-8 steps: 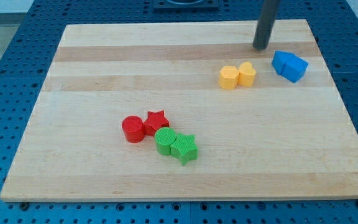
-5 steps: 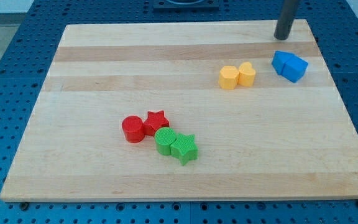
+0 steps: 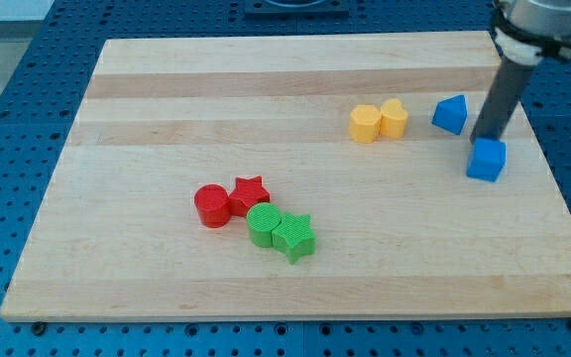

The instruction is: Separate the blue square from the blue triangle

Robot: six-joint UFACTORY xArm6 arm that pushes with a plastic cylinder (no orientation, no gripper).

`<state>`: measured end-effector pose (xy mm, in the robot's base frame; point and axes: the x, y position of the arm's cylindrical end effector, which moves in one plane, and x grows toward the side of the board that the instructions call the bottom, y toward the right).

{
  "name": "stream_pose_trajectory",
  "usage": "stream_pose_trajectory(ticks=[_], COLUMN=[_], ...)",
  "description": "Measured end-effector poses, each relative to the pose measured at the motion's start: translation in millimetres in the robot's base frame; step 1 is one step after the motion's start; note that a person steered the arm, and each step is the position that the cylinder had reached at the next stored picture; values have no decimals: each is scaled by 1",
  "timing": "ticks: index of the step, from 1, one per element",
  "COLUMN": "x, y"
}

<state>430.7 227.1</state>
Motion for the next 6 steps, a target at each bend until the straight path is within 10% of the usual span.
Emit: stream_pose_trajectory(ticks=[6], x=[112], y=[-10])
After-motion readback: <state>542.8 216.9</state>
